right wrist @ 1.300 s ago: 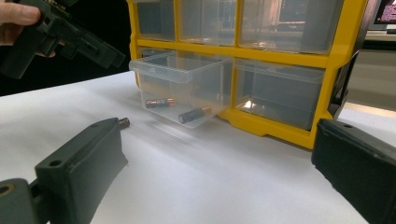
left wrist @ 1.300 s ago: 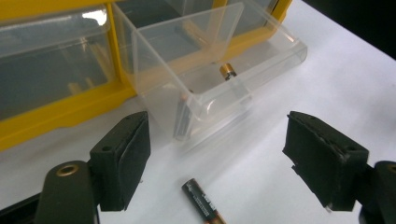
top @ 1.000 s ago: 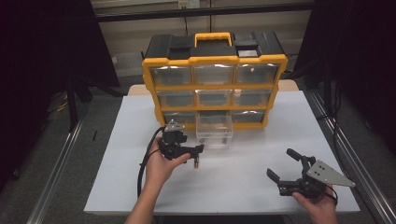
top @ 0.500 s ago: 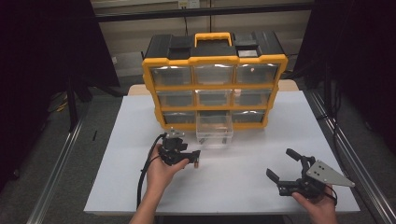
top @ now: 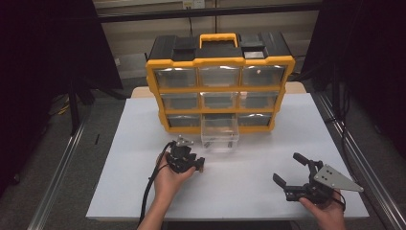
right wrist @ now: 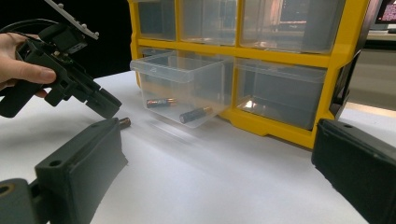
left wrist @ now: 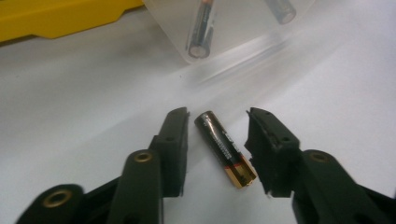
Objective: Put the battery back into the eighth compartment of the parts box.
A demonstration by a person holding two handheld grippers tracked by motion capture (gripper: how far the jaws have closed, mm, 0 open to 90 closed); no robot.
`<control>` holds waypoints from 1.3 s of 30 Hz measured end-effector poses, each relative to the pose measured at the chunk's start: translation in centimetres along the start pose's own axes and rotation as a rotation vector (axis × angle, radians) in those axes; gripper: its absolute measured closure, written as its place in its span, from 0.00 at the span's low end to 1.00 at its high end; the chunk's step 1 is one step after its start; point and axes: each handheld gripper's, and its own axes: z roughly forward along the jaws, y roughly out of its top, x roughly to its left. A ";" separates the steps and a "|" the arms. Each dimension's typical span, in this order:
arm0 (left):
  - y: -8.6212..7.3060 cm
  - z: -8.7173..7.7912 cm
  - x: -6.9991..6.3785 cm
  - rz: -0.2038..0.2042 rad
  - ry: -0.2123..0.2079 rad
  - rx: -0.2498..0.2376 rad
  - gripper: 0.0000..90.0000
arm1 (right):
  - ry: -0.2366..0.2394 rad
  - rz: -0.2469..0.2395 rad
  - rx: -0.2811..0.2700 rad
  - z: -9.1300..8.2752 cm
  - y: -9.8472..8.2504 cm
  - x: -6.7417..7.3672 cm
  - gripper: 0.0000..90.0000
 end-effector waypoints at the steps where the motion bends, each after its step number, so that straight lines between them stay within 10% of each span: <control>1: -0.1 0.2 -0.1 -0.002 -0.004 0.001 0.69 | -0.002 0.001 0.000 0.0 0.0 0.0 0.02; 39: -0.9 1.1 0.1 -0.037 -0.002 0.046 0.86 | 0.009 -0.018 0.007 0.1 0.1 0.1 0.02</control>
